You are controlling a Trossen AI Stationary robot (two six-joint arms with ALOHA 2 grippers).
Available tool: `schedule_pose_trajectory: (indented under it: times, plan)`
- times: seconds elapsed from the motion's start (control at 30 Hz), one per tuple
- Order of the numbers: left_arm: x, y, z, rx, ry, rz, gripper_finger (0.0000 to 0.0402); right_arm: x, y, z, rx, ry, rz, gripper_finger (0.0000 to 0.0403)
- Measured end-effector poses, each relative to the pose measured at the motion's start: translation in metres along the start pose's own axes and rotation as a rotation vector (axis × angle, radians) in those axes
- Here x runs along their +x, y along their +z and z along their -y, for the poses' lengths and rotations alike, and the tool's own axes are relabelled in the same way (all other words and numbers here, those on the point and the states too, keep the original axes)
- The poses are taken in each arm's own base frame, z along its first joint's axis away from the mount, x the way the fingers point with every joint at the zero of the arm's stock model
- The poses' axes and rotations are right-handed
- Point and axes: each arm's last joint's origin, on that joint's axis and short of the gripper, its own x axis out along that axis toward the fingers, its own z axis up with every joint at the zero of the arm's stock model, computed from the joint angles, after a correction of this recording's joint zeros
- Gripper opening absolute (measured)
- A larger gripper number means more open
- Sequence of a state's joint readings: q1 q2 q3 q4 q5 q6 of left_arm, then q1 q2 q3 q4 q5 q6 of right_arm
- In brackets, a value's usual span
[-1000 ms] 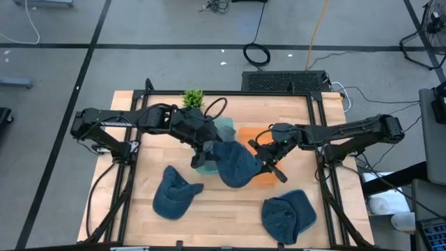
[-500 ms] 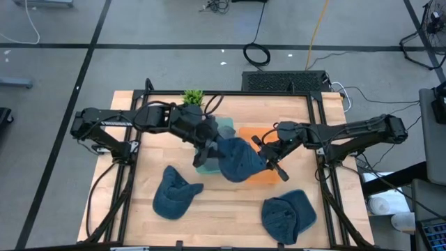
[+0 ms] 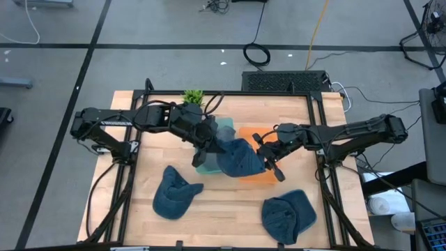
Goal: Pick & Place hat
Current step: Put the top right blue cap into the orange bin
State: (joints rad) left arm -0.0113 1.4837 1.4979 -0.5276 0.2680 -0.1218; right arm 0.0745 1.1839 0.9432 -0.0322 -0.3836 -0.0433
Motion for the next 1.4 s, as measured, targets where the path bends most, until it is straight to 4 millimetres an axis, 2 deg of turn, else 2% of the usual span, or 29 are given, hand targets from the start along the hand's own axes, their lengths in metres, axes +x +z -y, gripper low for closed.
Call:
schedule_pose_trajectory:
  times: [0.07, 0.2, 0.33, 0.57, 0.67, 0.8, 0.9, 1.13, 1.4]
  plan:
    - [0.000, 0.000, 0.000, 0.018, 0.000, 0.004, 0.0019, 0.000, 0.000, 0.000, 0.031, -0.019, 0.000, 0.0033]
    - [-0.014, 0.004, 0.004, 0.045, 0.011, 0.041, 0.0019, -0.002, 0.002, -0.001, 0.034, -0.085, 0.008, 0.0074]
    - [-0.039, 0.009, 0.011, 0.066, 0.033, 0.093, 0.0019, -0.009, 0.007, -0.003, 0.019, -0.164, 0.039, 0.0130]
    - [-0.094, 0.006, 0.024, 0.078, 0.097, 0.145, 0.0018, -0.029, 0.018, -0.010, 0.020, -0.161, 0.115, 0.0219]
    - [-0.114, 0.004, 0.029, 0.081, 0.120, 0.168, 0.0018, -0.039, 0.024, -0.013, 0.045, -0.188, 0.170, 0.0247]
    - [-0.129, -0.002, 0.033, 0.099, 0.180, 0.157, 0.0018, -0.052, 0.034, -0.015, 0.109, -0.257, 0.277, 0.0265]
    - [-0.132, -0.005, 0.035, 0.118, 0.231, 0.137, 0.0018, -0.060, 0.039, -0.017, 0.127, -0.293, 0.332, 0.0265]
    - [-0.131, -0.013, 0.034, 0.125, 0.281, 0.064, 0.0018, -0.075, 0.046, -0.019, 0.050, -0.394, 0.411, 0.0257]
    - [-0.120, -0.010, 0.031, 0.133, 0.301, 0.054, 0.0018, -0.079, 0.047, -0.013, 0.072, -0.434, 0.432, 0.0269]
